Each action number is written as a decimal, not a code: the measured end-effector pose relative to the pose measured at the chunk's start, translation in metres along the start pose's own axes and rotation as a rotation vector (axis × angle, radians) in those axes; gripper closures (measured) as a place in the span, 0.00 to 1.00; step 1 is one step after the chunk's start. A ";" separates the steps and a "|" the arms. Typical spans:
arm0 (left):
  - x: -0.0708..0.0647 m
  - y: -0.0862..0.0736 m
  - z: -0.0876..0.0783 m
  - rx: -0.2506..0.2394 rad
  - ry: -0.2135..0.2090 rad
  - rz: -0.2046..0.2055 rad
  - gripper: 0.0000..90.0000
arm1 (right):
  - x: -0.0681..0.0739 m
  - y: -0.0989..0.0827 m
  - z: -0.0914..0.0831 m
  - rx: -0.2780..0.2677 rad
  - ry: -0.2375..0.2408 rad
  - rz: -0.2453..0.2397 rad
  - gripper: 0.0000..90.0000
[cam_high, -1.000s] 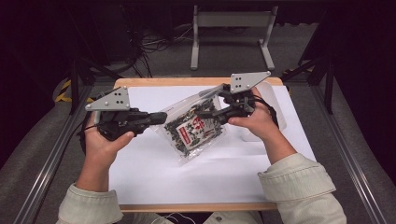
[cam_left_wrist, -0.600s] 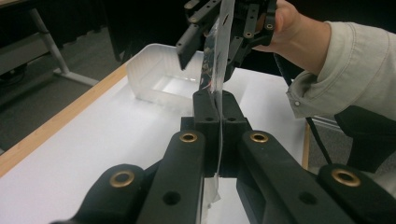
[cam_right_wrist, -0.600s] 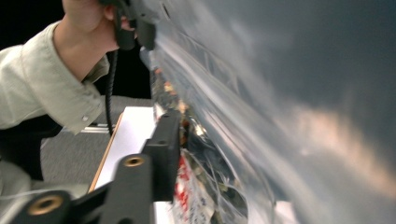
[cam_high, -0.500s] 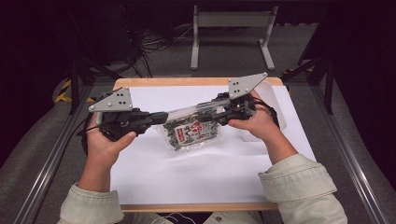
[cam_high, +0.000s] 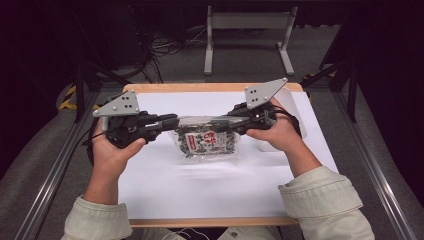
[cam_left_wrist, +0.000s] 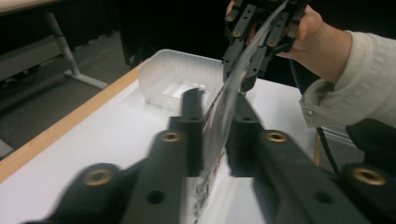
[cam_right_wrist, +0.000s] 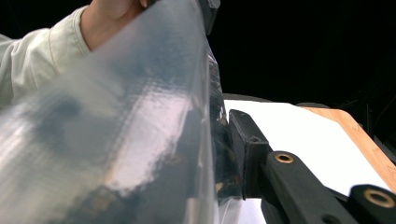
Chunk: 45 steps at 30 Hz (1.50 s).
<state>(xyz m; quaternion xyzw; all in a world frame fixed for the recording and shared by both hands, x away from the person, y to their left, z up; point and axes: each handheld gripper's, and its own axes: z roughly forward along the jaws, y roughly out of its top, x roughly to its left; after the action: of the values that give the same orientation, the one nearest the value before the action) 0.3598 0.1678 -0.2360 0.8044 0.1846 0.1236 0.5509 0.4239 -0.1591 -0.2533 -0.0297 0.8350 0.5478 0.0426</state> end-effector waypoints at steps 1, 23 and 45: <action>-0.001 0.000 0.000 -0.003 0.011 0.003 0.81 | 0.000 0.000 -0.001 -0.002 -0.005 0.009 0.85; 0.016 -0.042 -0.020 -0.068 0.122 -0.049 0.32 | -0.021 -0.001 -0.071 -0.080 -0.232 0.117 0.84; 0.031 -0.110 -0.005 0.007 0.168 -0.114 0.28 | -0.053 -0.012 -0.137 -0.075 -0.506 0.180 0.84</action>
<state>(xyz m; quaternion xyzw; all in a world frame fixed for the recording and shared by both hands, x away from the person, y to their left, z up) 0.3682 0.2209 -0.3373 0.7813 0.2761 0.1583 0.5368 0.4727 -0.2897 -0.2039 0.1809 0.7763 0.5698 0.1999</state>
